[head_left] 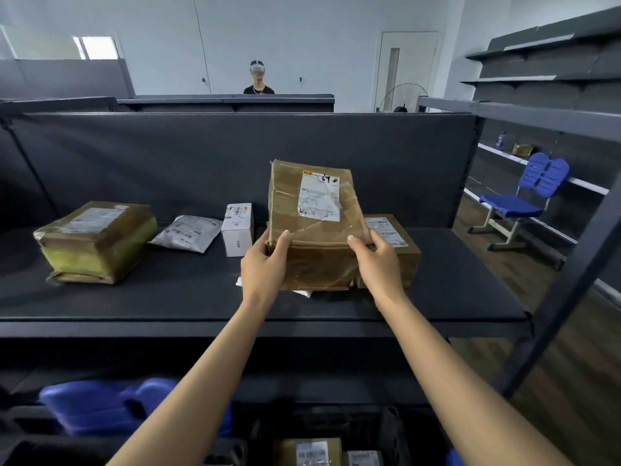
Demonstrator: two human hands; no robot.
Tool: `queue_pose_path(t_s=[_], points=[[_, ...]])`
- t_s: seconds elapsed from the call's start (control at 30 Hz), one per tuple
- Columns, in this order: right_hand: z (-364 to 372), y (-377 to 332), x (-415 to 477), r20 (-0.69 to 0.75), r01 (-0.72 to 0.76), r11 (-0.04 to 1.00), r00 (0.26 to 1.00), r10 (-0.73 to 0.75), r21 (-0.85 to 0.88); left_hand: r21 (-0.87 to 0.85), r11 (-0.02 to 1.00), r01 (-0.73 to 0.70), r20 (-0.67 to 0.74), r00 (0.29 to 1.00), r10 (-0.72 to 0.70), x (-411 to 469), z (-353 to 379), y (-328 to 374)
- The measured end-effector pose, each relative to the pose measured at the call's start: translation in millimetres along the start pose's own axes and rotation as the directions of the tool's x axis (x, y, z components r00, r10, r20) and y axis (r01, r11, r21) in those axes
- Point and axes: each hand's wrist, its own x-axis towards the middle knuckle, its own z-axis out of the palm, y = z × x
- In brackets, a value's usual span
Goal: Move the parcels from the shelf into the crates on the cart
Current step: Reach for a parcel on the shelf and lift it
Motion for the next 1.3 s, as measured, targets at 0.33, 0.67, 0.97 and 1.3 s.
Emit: queue_pose_path(t_s=[0.33, 0.67, 0.97, 1.3], points=[[-5.8, -0.6, -113.4, -0.091, -0.005, 1.0, 0.996, 0.008, 0.028, -0.111, 0.991, -0.078, 0.027, 0.996, 0.081, -121.1, -72.0, -3.6], [21.5, -5.2, -249.4, -0.213, -0.032, 0.991, 0.975, 0.059, 0.128, -0.199, 0.98, -0.012, 0.12, 0.992, 0.037, -205.0, -162.0, -25.3], [38.8, -18.7, -363.4, -0.213, -0.036, 0.975, 0.973, 0.084, 0.221, -0.368, 0.87, 0.327, 0.404, 0.899, -0.167, -243.1, -239.2, -29.3], [23.0, -46.4, -410.7, -0.085, 0.031, 0.985, 0.996, -0.016, 0.171, -0.545, 0.791, 0.277, 0.262, 0.953, -0.154, -283.1, -265.2, -24.1]])
